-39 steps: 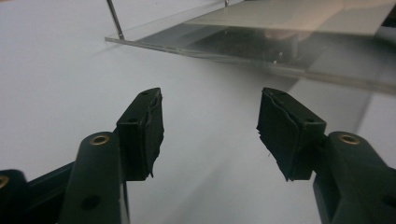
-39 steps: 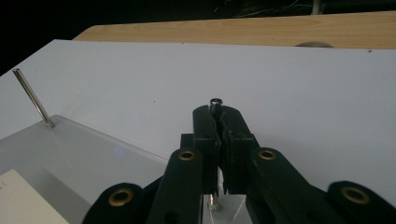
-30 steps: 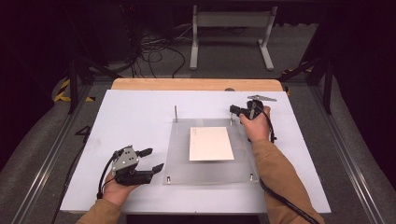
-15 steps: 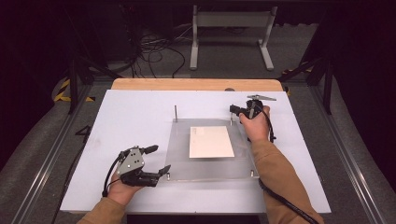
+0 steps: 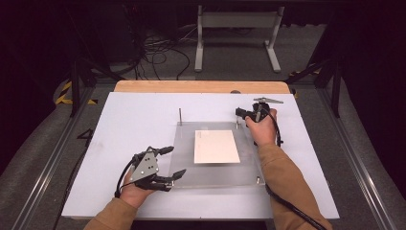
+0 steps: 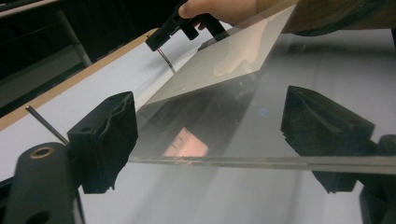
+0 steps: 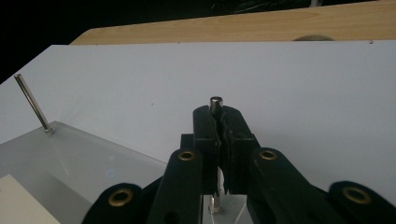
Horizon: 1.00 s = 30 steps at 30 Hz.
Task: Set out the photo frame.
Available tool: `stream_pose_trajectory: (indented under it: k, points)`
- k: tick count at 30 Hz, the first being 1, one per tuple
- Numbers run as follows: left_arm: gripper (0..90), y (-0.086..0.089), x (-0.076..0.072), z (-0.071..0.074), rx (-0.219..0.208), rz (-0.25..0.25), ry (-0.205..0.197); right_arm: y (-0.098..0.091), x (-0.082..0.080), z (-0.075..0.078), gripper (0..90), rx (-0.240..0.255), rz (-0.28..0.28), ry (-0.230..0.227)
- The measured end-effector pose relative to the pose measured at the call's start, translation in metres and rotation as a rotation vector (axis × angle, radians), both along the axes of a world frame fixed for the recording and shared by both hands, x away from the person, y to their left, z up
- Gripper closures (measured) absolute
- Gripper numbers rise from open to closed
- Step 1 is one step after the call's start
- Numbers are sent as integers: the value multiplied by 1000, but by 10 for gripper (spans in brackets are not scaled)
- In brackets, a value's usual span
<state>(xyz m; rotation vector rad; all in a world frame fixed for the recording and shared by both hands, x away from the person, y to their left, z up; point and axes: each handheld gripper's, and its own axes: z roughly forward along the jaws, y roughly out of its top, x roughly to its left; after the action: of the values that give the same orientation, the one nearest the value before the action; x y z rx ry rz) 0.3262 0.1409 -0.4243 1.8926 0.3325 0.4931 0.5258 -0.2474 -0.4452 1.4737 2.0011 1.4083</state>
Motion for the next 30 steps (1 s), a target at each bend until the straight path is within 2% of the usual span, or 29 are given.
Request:
stream_pose_trajectory:
  k: [3, 6, 8, 10, 12, 15, 20, 24, 29, 30]
  points:
    - [227, -2, 0, 0, 7, -6, -12, 0, 0, 0, 855, -4, -1, 1]
    - [266, -2, 5, -3, -11, -2, -3, 0, 0, 1, 854, 1, 2, 7]
    - [304, -2, 8, -5, -37, -21, 22, -1, 0, 1, 854, 3, 5, 8]
    - [387, -2, 8, -7, -48, -55, 25, -1, 0, 1, 853, 3, 5, 4]
    - [454, -2, 6, -5, -22, -57, -16, -1, 0, 0, 852, 6, 7, 4]
    - [500, -3, 3, -5, -3, -55, -39, -1, -1, 1, 850, 2, 11, 8]
    - [519, -3, 2, -4, 22, -58, -55, -3, -2, 3, 821, 2, 26, 13]
    - [524, -3, 3, -3, 21, -56, -56, -10, -8, 6, 786, -13, 34, 8]
    - [528, -4, 2, -2, 20, -54, -53, -24, -18, 12, 703, 13, 25, -28]
    - [528, -4, 2, -2, 20, -55, -52, -33, -28, 16, 643, 21, 36, -52]
